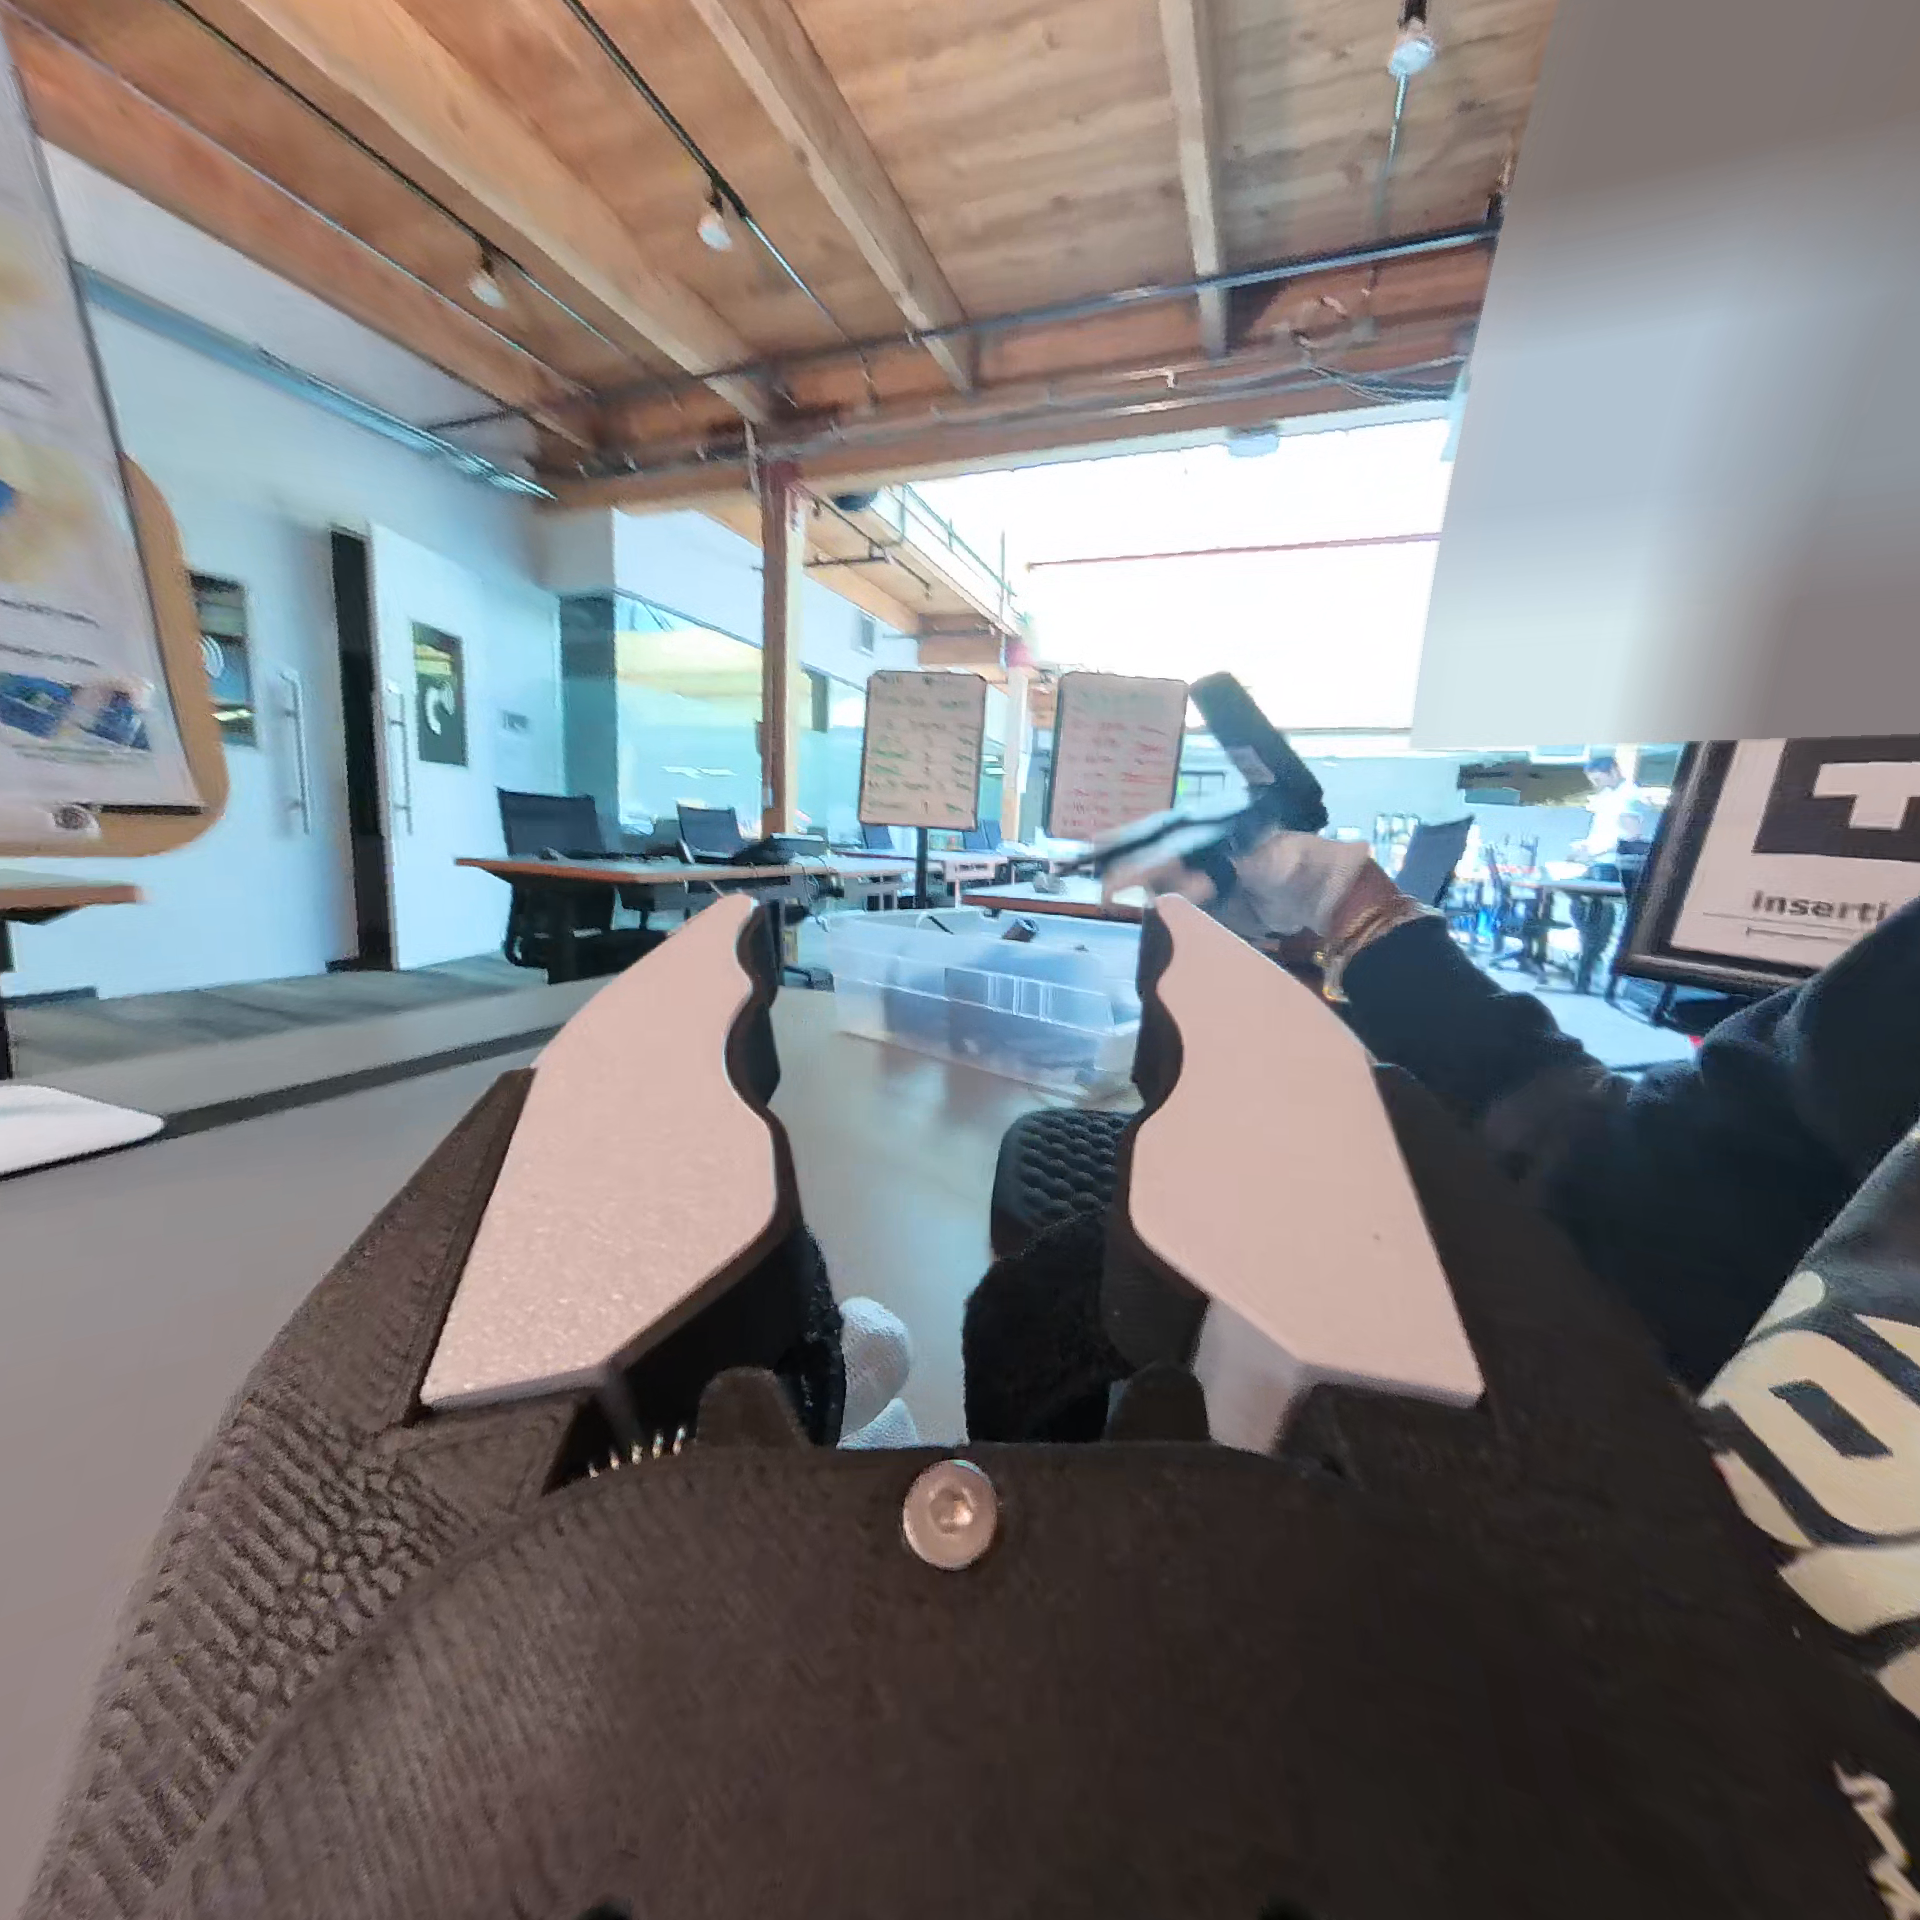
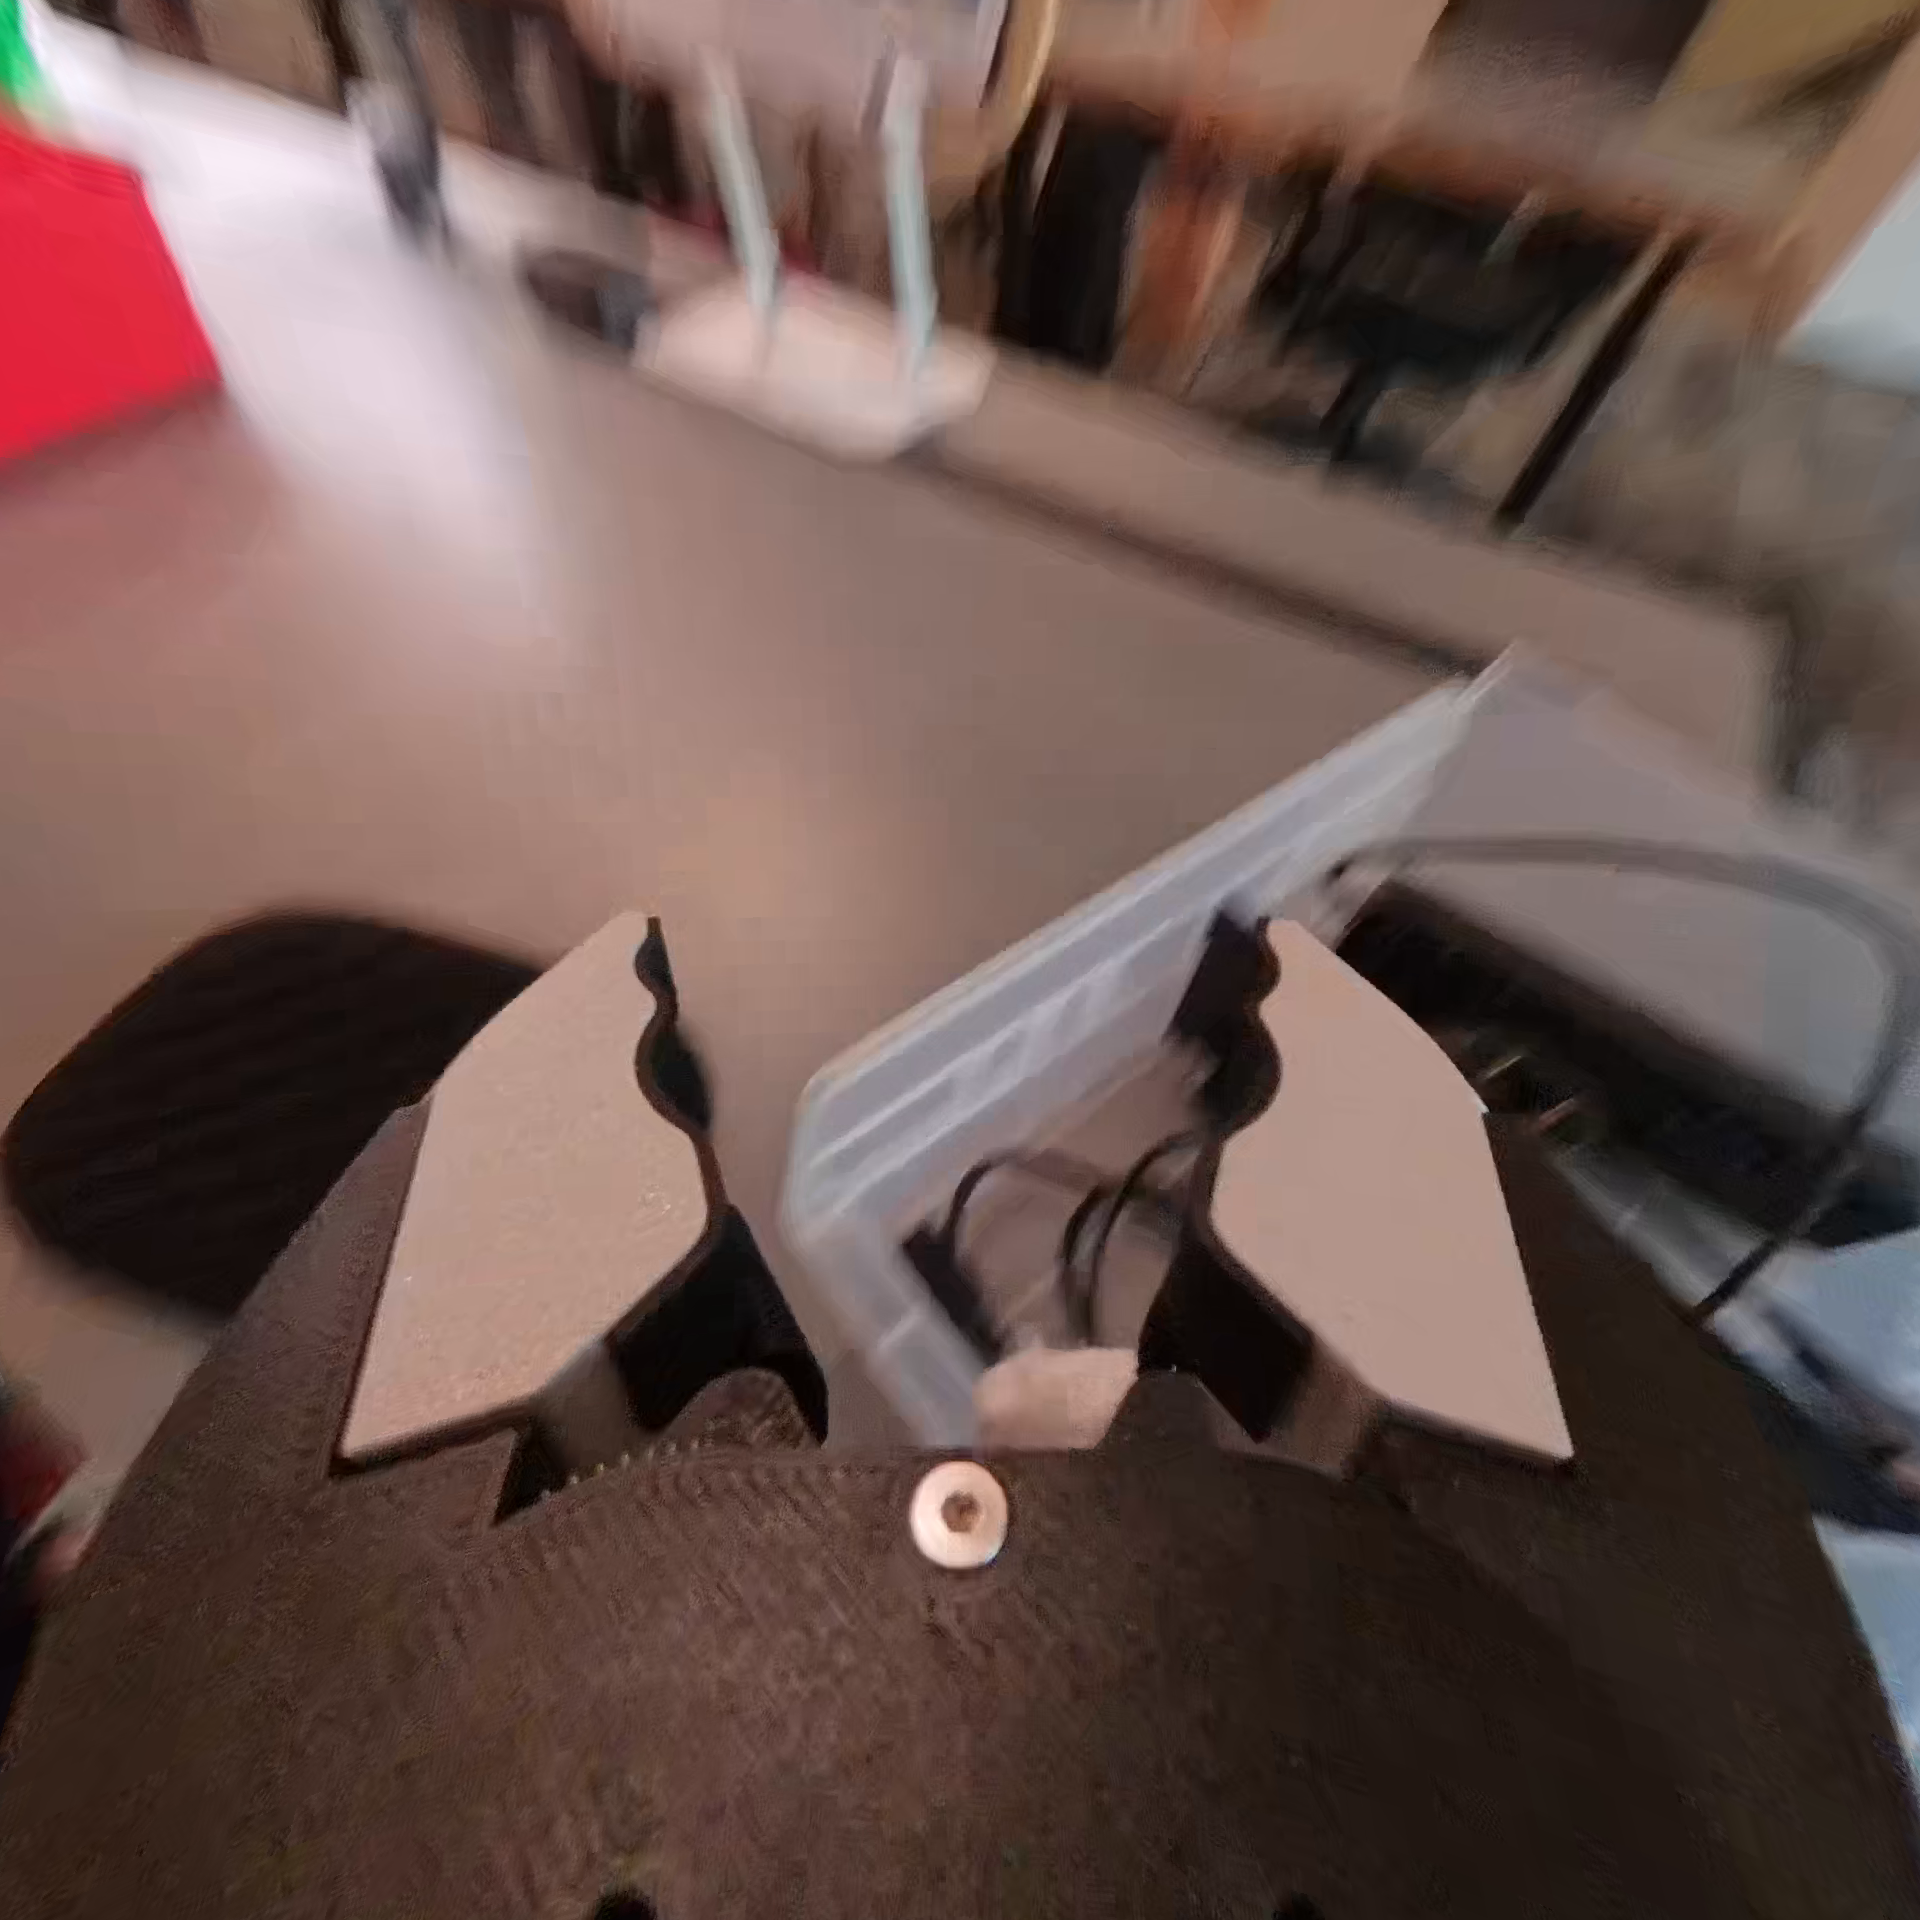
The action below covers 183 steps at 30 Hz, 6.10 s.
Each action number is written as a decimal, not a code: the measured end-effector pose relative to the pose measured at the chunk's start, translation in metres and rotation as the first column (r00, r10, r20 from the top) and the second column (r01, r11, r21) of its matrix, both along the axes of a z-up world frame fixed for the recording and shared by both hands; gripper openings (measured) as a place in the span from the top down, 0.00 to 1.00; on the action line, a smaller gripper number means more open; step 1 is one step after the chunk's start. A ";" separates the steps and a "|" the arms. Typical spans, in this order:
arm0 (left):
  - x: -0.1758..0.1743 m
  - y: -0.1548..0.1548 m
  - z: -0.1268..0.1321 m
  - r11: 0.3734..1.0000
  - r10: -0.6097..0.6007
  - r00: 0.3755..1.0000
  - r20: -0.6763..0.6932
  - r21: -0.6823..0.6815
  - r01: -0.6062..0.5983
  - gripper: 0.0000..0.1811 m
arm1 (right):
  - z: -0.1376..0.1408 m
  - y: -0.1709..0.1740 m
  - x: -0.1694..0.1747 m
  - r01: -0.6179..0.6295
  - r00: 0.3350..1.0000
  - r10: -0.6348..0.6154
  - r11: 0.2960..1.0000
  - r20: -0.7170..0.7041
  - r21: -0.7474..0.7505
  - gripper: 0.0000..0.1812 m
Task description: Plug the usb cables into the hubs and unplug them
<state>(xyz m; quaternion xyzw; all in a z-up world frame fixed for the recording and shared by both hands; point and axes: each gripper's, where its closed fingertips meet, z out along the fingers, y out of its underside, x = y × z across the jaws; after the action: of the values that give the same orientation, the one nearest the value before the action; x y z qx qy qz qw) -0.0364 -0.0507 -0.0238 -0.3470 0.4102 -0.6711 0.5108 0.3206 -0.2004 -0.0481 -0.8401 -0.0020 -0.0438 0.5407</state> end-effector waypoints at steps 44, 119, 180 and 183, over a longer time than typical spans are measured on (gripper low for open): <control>-0.007 -0.016 0.007 0.991 -0.131 0.991 0.006 0.005 0.131 0.74 | -0.094 0.214 -0.259 -0.389 0.829 0.447 0.892 0.335 -0.229 0.72; -0.251 0.200 -0.142 0.442 0.891 -0.086 -0.445 0.812 0.381 0.84 | -0.005 0.253 -0.399 -0.511 0.740 0.670 0.616 -0.058 0.600 0.34; 0.239 0.008 -0.138 0.323 0.786 0.382 -0.486 0.850 0.417 0.83 | 0.097 0.017 -0.098 -0.167 0.874 0.023 0.952 0.485 0.257 0.45; 0.238 0.005 -0.136 0.317 0.781 0.405 -0.476 0.860 0.400 0.81 | 0.096 0.020 -0.103 -0.188 0.871 0.043 0.950 0.490 0.251 0.45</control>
<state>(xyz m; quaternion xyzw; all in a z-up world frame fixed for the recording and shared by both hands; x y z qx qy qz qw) 0.2011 -0.0457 -0.1601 -0.3410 0.8470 0.0752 0.4008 0.2177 -0.1803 0.0479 -0.7128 -0.1796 -0.2169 0.6423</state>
